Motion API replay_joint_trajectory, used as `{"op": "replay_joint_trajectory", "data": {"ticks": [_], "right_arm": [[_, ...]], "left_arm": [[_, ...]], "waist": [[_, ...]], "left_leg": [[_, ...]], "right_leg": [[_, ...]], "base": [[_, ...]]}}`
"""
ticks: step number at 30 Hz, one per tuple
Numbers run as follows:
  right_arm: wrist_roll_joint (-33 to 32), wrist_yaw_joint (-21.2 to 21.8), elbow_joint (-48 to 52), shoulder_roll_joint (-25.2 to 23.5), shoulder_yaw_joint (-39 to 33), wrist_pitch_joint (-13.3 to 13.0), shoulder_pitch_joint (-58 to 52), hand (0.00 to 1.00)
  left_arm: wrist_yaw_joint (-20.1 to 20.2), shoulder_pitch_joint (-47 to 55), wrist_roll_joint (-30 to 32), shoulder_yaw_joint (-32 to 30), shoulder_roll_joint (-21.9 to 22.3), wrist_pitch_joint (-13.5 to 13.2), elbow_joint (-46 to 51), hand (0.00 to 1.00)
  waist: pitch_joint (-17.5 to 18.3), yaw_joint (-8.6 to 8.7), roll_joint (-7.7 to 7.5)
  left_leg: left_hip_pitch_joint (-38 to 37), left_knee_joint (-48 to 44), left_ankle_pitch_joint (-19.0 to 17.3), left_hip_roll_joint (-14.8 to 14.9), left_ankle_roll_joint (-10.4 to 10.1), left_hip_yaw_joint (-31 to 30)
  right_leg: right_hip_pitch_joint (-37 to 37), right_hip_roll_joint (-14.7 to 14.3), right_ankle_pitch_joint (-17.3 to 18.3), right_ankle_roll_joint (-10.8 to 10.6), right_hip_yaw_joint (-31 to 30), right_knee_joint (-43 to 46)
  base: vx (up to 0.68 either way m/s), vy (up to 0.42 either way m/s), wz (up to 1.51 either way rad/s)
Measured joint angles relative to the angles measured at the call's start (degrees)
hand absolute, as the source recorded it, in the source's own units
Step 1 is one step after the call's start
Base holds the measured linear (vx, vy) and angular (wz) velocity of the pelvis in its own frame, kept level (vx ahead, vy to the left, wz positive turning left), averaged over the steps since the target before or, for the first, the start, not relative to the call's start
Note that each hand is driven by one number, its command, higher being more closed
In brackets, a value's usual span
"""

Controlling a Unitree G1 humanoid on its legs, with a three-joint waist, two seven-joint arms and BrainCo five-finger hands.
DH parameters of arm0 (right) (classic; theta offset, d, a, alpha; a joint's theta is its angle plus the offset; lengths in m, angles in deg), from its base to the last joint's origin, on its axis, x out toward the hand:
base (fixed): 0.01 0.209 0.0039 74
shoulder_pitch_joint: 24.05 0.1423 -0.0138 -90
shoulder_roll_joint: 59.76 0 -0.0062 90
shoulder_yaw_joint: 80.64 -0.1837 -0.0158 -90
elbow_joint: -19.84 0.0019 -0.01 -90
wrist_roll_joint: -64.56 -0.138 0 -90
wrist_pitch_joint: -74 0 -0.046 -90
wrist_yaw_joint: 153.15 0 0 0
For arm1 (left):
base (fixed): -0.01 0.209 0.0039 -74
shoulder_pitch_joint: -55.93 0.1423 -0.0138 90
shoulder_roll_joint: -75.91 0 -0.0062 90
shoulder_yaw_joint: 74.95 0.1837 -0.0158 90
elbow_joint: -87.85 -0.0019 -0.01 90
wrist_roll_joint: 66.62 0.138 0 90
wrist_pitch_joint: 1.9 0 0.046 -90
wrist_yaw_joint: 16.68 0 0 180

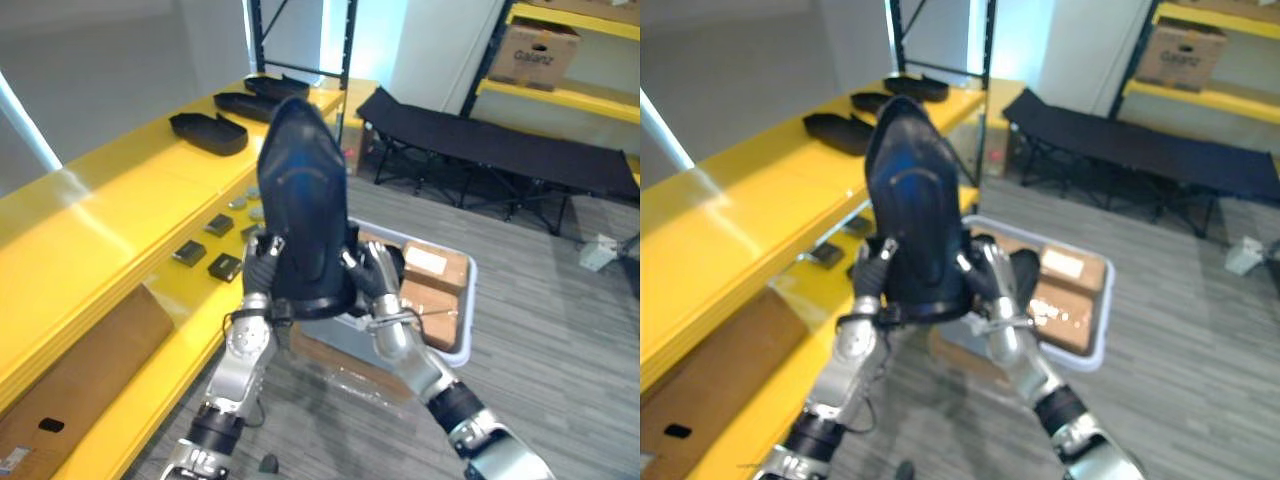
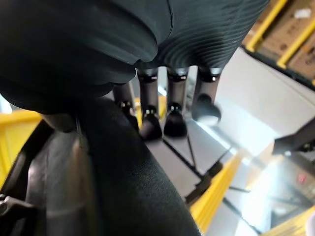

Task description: Walk over and take plastic housings, then place them on the shelf

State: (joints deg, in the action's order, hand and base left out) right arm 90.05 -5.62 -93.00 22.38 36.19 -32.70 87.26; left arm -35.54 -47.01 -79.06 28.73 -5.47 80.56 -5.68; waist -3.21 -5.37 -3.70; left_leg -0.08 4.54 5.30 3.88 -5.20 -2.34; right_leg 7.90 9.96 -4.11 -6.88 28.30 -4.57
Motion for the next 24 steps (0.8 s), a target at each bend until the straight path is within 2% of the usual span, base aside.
{"op": "replay_joint_trajectory", "data": {"ticks": [1,3,8,11,14,19,21,24], "right_arm": [[-2.3,1.2,0.7,0.1,0.5,-1.5,-0.1,0.00],[-3.4,2.4,1.6,0.4,1.2,-2.2,-0.5,0.00],[-5.4,3.9,1.8,1.3,4.4,-3.3,-1.8,0.00],[-7.1,4.1,2.1,1.1,4.9,-5.1,-3.1,0.00],[-10.5,4.9,4.5,1.0,4.7,-6.1,-5.2,0.00],[-15.5,5.2,14.1,0.0,-0.4,-9.3,-12.1,0.00],[-16.7,5.3,16.3,-0.1,-1.9,-9.8,-12.8,0.00],[-20.3,5.2,20.7,-0.3,-5.8,-10.0,-14.8,0.00]], "left_arm": [[0.3,0.0,0.1,0.0,-0.9,0.3,1.3,1.00],[0.7,0.0,0.8,-0.1,-1.9,0.4,2.4,1.00],[1.1,0.2,8.8,-1.9,-2.4,0.3,8.6,1.00],[1.0,1.9,11.3,-2.4,-2.0,-0.2,12.6,1.00],[-1.8,5.2,15.8,-3.5,-0.5,-1.8,13.9,1.00],[-9.9,12.6,20.4,-7.1,1.9,-5.0,16.9,1.00],[-11.5,14.0,20.5,-8.2,2.2,-5.5,17.9,1.00],[-15.8,17.6,25.8,-10.4,3.6,-6.2,20.5,1.00]], "waist": [[0.0,0.10,0.00],[0.0,0.11,0.00],[0.0,-0.04,0.01],[0.0,-0.02,0.09],[-0.1,0.02,0.26],[0.0,0.22,0.78],[0.0,0.31,0.79],[0.0,0.22,0.82]], "left_leg": [[0.0,0.0,0.0,0.0,0.0,0.0],[0.0,0.0,0.0,0.0,0.0,0.0],[0.0,0.0,-0.1,-0.5,0.1,0.0],[0.0,0.0,-0.1,-0.7,0.2,-0.1],[0.0,0.0,-0.2,-1.0,0.2,-0.1],[0.0,0.0,-0.4,-1.3,0.4,0.1],[0.0,0.0,-0.4,-1.3,0.4,0.3],[0.0,0.0,-0.6,-1.2,0.4,1.4]], "right_leg": [[0.0,0.0,0.0,0.0,0.0,0.0],[0.0,0.0,0.0,0.0,0.0,0.0],[-0.2,0.2,0.2,0.3,0.3,0.0],[-0.2,0.4,0.3,0.4,0.8,0.0],[-0.2,0.6,0.4,0.3,0.9,0.0],[-0.3,1.0,0.6,0.2,0.8,0.3],[-0.3,1.0,0.6,0.2,0.8,0.3],[-1.0,1.2,0.7,0.2,-0.2,0.6]], "base": [[0.00,0.000,0.00],[0.00,0.000,0.00],[0.00,0.000,0.00],[0.00,0.000,0.00],[0.00,0.000,0.00],[0.00,0.000,0.00],[0.00,0.004,-0.04],[-0.01,0.015,-0.13]]}}
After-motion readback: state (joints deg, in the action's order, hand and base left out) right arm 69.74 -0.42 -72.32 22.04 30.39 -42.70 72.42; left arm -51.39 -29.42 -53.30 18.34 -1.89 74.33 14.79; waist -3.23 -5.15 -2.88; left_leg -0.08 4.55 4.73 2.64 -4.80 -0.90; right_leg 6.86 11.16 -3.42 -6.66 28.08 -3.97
